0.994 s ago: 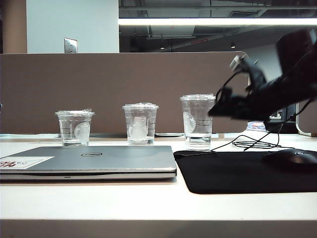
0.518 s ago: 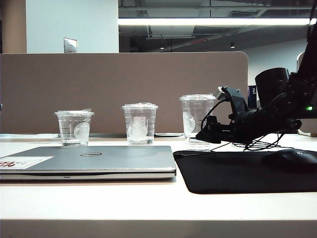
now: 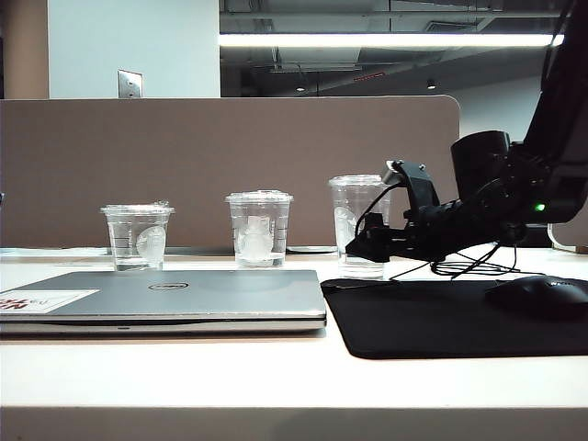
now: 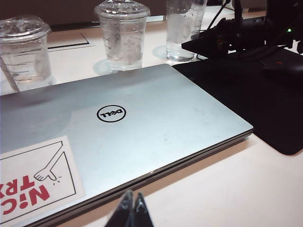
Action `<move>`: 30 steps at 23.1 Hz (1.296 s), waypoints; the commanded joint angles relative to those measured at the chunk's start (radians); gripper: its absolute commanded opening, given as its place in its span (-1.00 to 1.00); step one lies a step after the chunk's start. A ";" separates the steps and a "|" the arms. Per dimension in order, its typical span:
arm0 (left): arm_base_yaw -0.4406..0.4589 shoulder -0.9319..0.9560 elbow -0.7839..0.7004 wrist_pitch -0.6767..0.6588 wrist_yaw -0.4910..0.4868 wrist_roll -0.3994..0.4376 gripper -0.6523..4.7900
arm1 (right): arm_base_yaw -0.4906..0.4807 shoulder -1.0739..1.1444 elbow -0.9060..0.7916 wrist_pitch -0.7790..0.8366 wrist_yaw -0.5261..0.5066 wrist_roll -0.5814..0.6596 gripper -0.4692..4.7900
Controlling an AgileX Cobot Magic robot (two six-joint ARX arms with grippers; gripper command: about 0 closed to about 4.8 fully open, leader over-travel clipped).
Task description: Pick up the coffee cup on the right and place it on the right side of the laptop.
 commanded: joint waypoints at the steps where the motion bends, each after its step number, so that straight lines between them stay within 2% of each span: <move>1: 0.001 0.000 0.003 -0.003 0.002 0.004 -0.78 | 0.004 0.018 0.032 0.013 -0.008 0.001 1.00; 11: 0.001 0.000 0.003 -0.003 0.002 0.004 -0.78 | 0.014 0.057 0.098 -0.007 -0.004 0.000 1.00; 14: 0.001 0.000 0.003 -0.002 0.002 0.004 -0.78 | 0.022 0.060 0.098 -0.005 0.038 0.001 1.00; 24: 0.001 0.000 0.003 -0.002 0.002 0.004 -0.78 | 0.024 0.060 0.098 -0.004 0.037 0.002 1.00; 27: 0.001 0.000 0.003 -0.002 0.002 0.004 -0.78 | 0.024 0.060 0.098 -0.003 0.037 0.005 0.85; 30: 0.001 0.000 0.003 -0.002 0.002 0.004 -0.78 | 0.024 0.060 0.098 -0.003 0.037 0.005 0.84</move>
